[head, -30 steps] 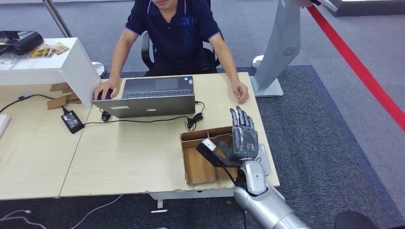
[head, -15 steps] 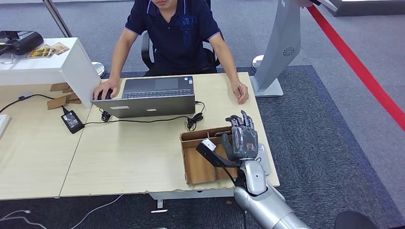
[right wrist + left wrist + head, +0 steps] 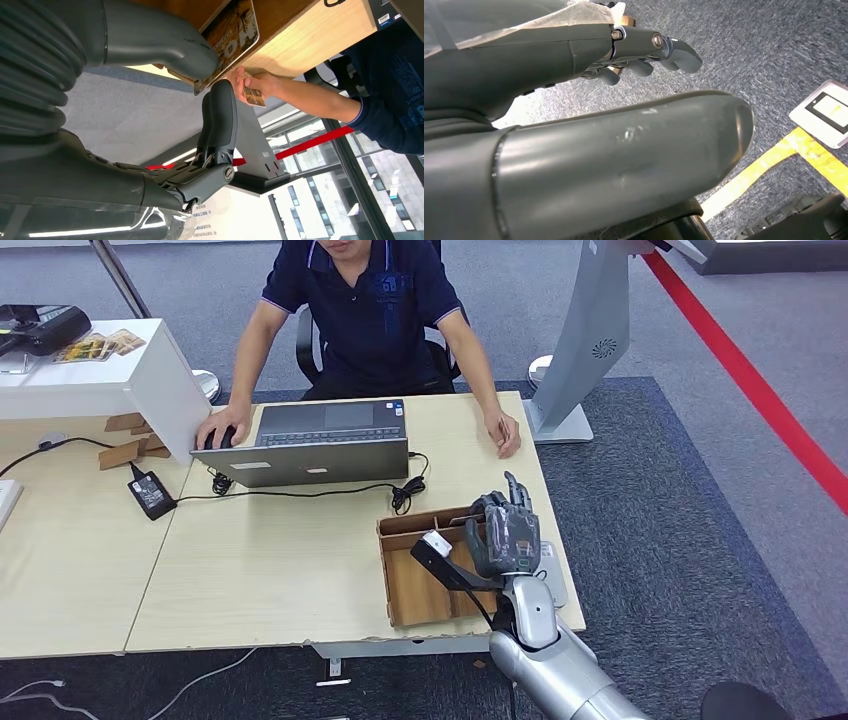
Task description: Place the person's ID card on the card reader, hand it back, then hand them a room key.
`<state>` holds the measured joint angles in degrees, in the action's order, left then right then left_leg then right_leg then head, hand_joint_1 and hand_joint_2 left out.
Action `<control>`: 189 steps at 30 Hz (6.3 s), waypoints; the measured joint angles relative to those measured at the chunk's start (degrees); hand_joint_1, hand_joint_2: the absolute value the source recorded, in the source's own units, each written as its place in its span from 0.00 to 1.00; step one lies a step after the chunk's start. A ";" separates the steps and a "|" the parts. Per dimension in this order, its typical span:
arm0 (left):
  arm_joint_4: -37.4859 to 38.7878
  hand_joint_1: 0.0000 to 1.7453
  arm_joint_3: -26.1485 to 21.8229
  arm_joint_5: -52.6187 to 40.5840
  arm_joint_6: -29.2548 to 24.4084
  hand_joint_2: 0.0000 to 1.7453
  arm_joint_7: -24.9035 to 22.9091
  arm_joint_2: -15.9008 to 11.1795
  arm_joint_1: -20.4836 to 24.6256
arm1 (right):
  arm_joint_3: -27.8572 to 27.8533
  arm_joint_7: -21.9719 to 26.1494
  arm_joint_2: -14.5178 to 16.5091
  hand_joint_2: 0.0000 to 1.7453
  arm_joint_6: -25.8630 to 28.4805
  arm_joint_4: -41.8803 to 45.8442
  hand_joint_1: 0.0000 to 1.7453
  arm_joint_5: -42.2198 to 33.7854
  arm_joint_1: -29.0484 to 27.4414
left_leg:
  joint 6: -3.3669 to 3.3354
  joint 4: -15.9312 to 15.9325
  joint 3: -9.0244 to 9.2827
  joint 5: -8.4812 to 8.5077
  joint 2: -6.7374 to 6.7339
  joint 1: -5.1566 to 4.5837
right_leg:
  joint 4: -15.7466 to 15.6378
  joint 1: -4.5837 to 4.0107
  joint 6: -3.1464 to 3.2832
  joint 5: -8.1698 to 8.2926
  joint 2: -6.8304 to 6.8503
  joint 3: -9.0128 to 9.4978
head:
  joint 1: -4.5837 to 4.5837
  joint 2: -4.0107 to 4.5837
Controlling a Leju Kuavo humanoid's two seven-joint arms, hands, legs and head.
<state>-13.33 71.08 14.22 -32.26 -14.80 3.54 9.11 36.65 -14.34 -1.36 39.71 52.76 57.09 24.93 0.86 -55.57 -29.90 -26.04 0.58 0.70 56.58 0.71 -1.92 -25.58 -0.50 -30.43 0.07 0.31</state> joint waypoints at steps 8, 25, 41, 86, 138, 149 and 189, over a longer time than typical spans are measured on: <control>-0.01 0.00 0.00 0.01 -0.17 0.00 0.05 0.00 0.00 | 0.02 0.00 0.00 1.00 0.00 0.00 0.54 -0.13 -0.01 | 0.00 0.00 0.00 0.00 0.00 0.00 | 0.00 0.00 0.00 0.00 0.00 0.00 | 0.00 0.00; 0.00 0.00 0.00 0.16 -0.66 0.00 0.50 0.00 0.01 | 0.16 0.63 0.09 1.00 0.00 -1.01 0.59 -1.66 -0.09 | 0.00 0.00 0.00 0.00 0.00 0.00 | 0.00 0.00 0.00 0.00 0.00 0.00 | 0.00 0.00; -0.01 0.00 0.00 0.38 -0.80 0.00 0.69 0.00 0.14 | 0.24 1.20 0.59 1.00 0.00 -2.75 0.46 -2.62 -0.07 | 0.00 0.00 0.00 0.00 0.00 0.00 | 0.00 0.00 0.00 0.00 0.00 0.00 | 0.00 0.00; 0.02 0.00 0.00 1.53 -1.67 0.00 0.55 0.00 -1.12 | -9.38 0.76 -2.01 1.00 0.31 18.34 1.00 5.57 -4.30 | 0.00 -0.01 0.03 0.00 0.00 0.00 | 0.00 0.01 0.00 0.01 0.00 0.00 | 0.00 0.00; 0.02 0.00 0.00 1.34 0.72 0.00 -1.31 -0.05 -1.05 | -10.38 7.10 2.38 1.00 0.24 24.33 0.00 4.50 -9.43 | 0.00 0.00 0.01 0.00 0.00 0.00 | 0.00 0.00 0.00 0.00 0.00 0.01 | -0.01 0.00; 0.02 0.00 -0.16 2.55 0.41 0.00 -1.53 -0.22 -1.11 | -15.52 13.60 4.58 1.00 0.24 24.17 0.00 -7.48 -13.85 | 0.00 0.00 0.01 0.00 0.00 0.00 | 0.00 0.00 0.01 -0.01 0.00 0.00 | -0.01 0.00; 0.02 0.00 -1.97 2.55 0.28 0.00 -2.22 -0.55 -1.18 | -33.46 18.99 7.58 1.00 0.24 16.10 0.00 -16.79 -20.33 | 0.00 0.01 0.01 0.00 0.00 0.00 | -0.01 0.00 0.01 -0.01 0.00 0.00 | -0.01 0.00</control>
<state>-13.31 69.11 16.77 -31.98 -17.02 2.99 7.93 3.20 4.65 6.22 39.95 68.86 40.30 4.61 0.86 -55.57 -29.89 -26.04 0.58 0.70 56.57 0.71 -1.91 -25.59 -0.50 -30.43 0.06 0.31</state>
